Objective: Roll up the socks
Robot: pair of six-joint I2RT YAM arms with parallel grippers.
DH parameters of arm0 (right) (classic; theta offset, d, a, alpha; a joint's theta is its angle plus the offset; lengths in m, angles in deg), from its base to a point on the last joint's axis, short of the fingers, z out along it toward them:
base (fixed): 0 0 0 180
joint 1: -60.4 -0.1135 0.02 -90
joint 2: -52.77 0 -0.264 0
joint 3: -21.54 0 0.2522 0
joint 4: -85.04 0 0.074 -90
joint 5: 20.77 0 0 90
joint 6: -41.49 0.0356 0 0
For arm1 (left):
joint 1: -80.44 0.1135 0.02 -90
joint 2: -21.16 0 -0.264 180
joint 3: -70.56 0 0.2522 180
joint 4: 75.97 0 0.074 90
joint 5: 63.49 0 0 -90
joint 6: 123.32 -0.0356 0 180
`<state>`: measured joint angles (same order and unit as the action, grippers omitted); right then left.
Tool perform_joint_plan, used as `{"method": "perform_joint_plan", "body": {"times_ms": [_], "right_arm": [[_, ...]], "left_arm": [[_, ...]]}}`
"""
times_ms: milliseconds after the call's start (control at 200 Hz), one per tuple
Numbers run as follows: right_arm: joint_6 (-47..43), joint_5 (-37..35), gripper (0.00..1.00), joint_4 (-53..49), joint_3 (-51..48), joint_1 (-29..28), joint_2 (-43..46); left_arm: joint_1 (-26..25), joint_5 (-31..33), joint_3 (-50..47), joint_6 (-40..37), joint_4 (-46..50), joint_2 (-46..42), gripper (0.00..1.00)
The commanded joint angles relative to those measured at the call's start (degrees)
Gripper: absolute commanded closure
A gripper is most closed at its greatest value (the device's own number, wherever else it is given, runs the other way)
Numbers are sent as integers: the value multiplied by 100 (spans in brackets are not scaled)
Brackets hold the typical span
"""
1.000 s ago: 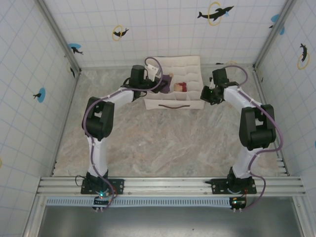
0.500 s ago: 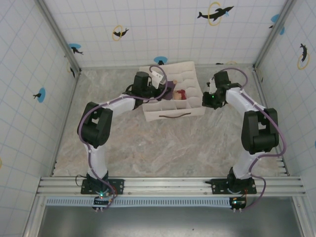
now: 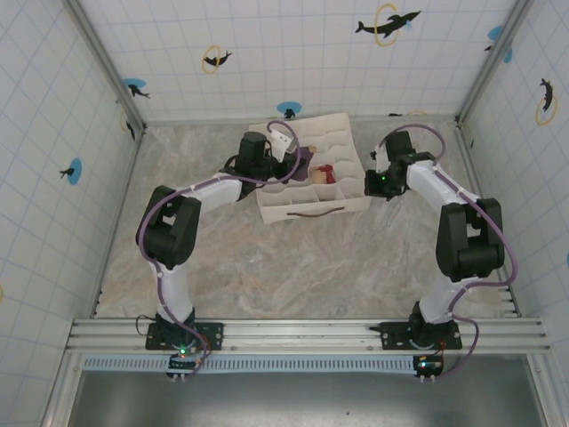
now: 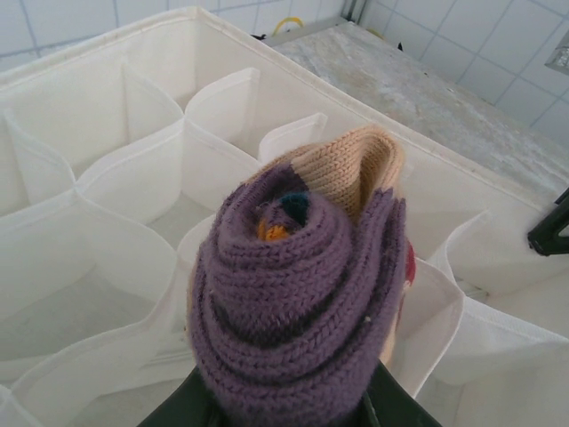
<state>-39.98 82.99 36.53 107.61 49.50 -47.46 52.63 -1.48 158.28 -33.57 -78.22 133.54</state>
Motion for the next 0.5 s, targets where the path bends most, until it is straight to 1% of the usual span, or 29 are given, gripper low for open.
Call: {"method": "perform_joint_plan", "body": {"times_ms": [0, 160, 285, 495], "right_arm": [[-28, -40, 100, -868, -287, -26, -124], [7, -5, 100, -866, -279, -18, -155], [32, 8, 100, -863, -271, -17, -164], [77, 56, 100, -881, -235, -1, -238]], "left_arm": [[4, 127, 127, -254, -223, -238, 100], [17, 15, 89, -220, -337, -220, 100], [-2, -84, -126, -252, -387, -236, 100], [-74, 124, -678, -291, -747, -485, 100]]}}
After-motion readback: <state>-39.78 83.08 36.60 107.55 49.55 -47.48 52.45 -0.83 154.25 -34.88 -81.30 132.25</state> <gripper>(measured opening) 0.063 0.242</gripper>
